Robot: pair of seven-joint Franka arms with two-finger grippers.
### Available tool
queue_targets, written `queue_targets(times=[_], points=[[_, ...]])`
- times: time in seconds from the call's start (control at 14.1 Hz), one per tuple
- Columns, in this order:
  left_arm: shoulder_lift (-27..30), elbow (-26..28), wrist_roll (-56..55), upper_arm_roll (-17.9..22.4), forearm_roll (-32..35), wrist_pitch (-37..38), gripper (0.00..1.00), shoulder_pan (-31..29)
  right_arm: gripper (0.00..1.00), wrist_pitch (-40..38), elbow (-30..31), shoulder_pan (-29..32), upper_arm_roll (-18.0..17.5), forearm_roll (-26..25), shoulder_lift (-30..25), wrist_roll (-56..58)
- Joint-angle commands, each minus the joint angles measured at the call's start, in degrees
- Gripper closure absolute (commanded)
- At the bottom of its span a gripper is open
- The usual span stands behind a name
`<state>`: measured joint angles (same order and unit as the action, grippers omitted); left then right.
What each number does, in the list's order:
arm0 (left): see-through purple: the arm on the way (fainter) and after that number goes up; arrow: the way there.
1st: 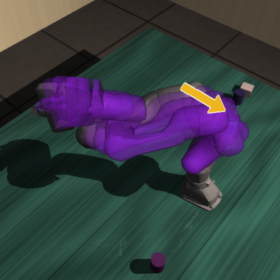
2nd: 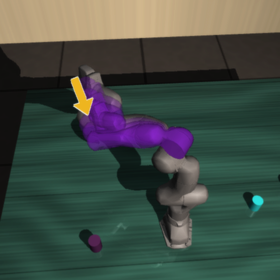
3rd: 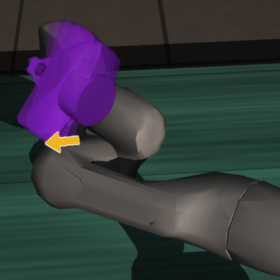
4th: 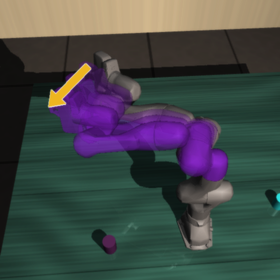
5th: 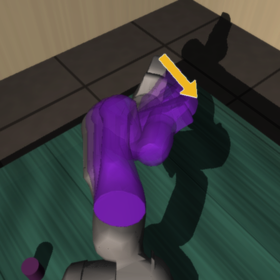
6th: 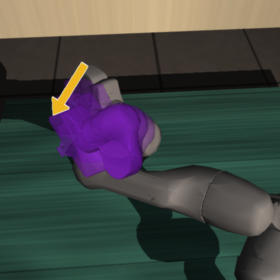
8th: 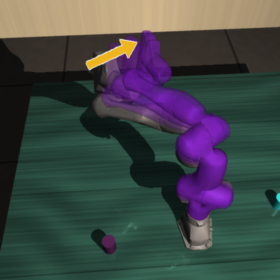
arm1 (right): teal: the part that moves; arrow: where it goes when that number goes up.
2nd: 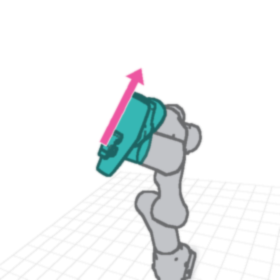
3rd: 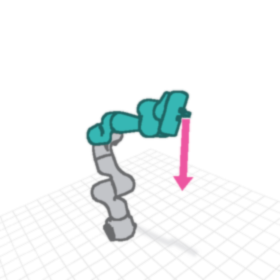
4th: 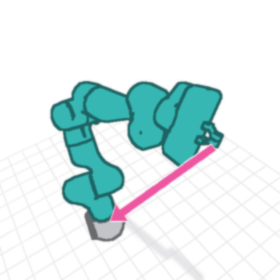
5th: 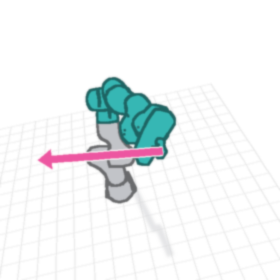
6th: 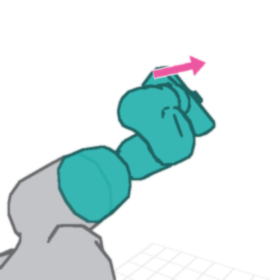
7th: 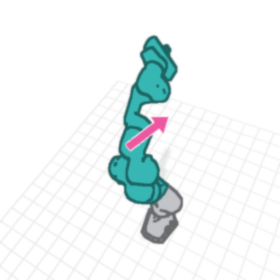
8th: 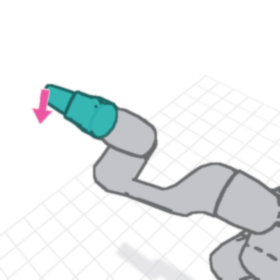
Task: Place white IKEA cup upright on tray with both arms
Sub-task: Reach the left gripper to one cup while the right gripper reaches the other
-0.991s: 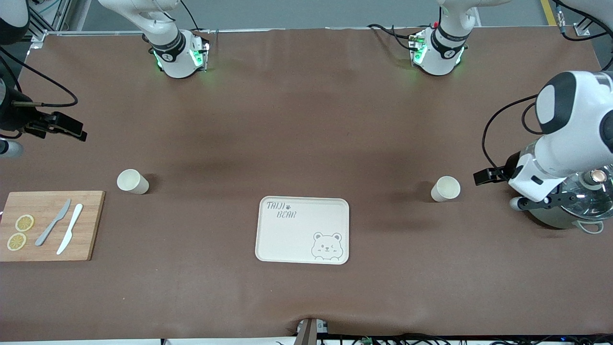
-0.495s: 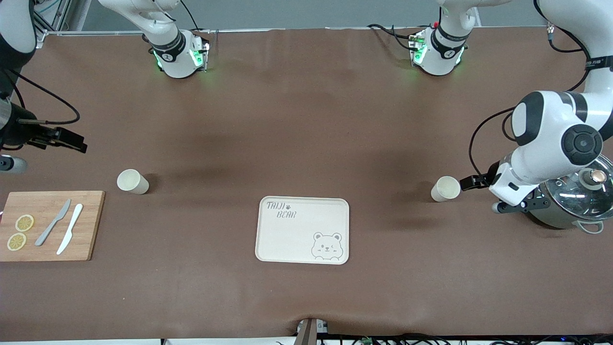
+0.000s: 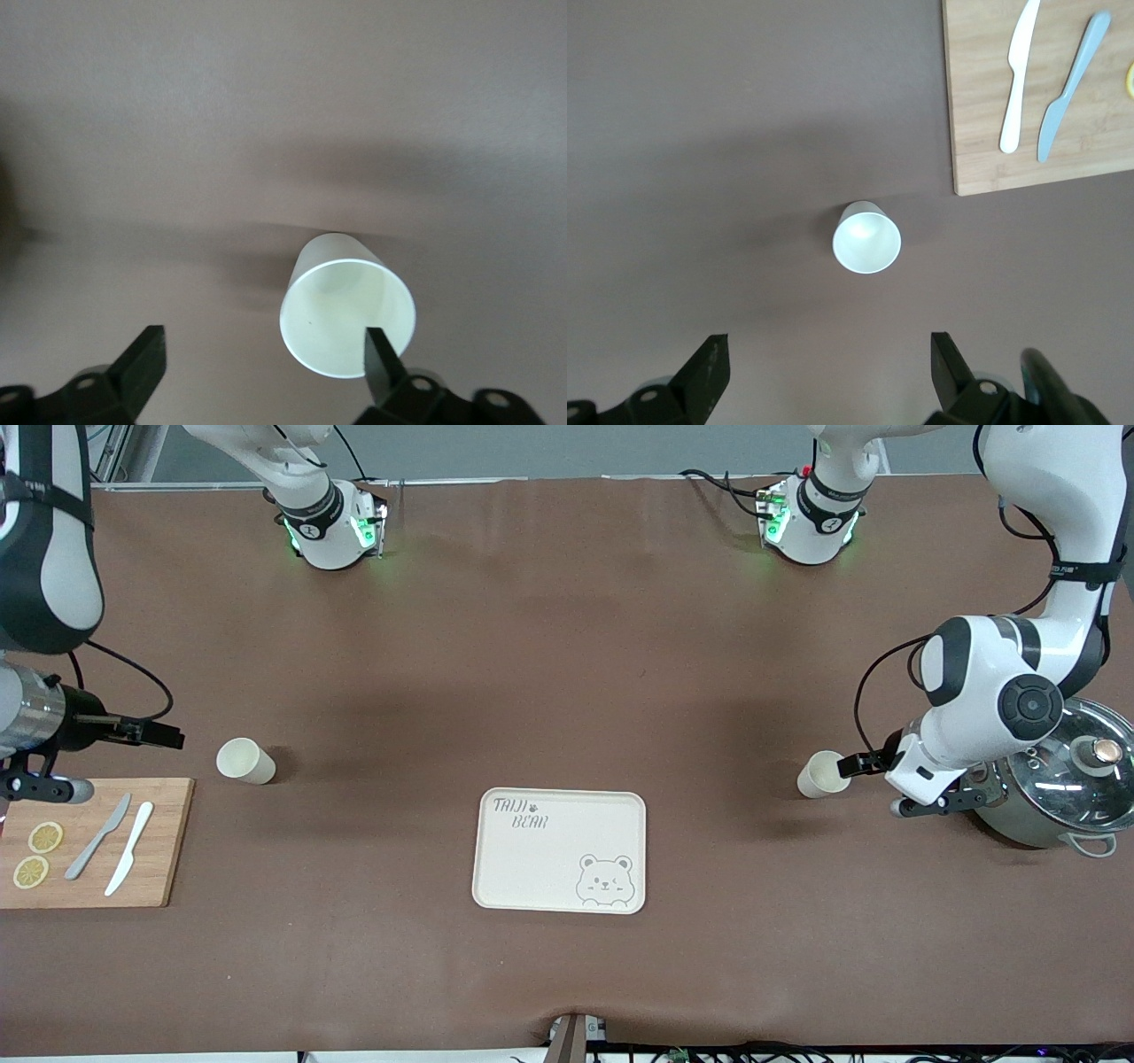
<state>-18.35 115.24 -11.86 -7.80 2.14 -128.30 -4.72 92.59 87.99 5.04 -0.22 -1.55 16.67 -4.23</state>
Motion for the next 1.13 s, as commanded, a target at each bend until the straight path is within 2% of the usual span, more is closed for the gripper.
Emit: queue_targets(times=[0.0, 0.28, 0.42, 0.64, 0.78, 0.99, 1.06], points=[[1.3, 4.5, 0.8, -0.5, 1.2, -5.2, 0.16, -0.6, 0.0, 1.2, -0.6, 1.7, -0.8, -0.3, 2.6, -0.6], [0.2, 5.1, 0.8, -0.5, 1.0, -7.0, 0.32, -0.5, 0.0, 7.8, 5.5, 3.2, -0.8, -0.2, 2.9, -0.5], [-0.6, 5.1, 0.8, -0.5, 1.0, -7.2, 0.36, -0.5, 0.0, 11.2, 9.2, 4.0, -0.8, -0.2, 2.8, -0.5], [-1.7, 4.6, 0.8, -0.5, 0.8, -7.5, 0.51, -0.4, 0.0, 13.9, 12.3, 3.8, -0.8, -0.1, 2.8, -0.6], [-2.5, 4.4, 0.8, -0.6, 0.5, -8.6, 0.64, -0.1, 0.0, 17.4, 15.4, 3.8, -0.9, 0.1, 2.8, -0.8], [-3.3, 3.9, 0.7, -0.6, 0.5, -9.0, 0.95, -0.1, 0.0, 21.6, 19.4, 3.3, -1.1, 0.3, 2.7, -1.5], [-3.4, 3.8, 0.7, -0.6, 0.5, -9.1, 0.99, 0.0, 0.0, 23.0, 20.5, 3.3, -1.1, 1.5, 2.7, -1.5]])
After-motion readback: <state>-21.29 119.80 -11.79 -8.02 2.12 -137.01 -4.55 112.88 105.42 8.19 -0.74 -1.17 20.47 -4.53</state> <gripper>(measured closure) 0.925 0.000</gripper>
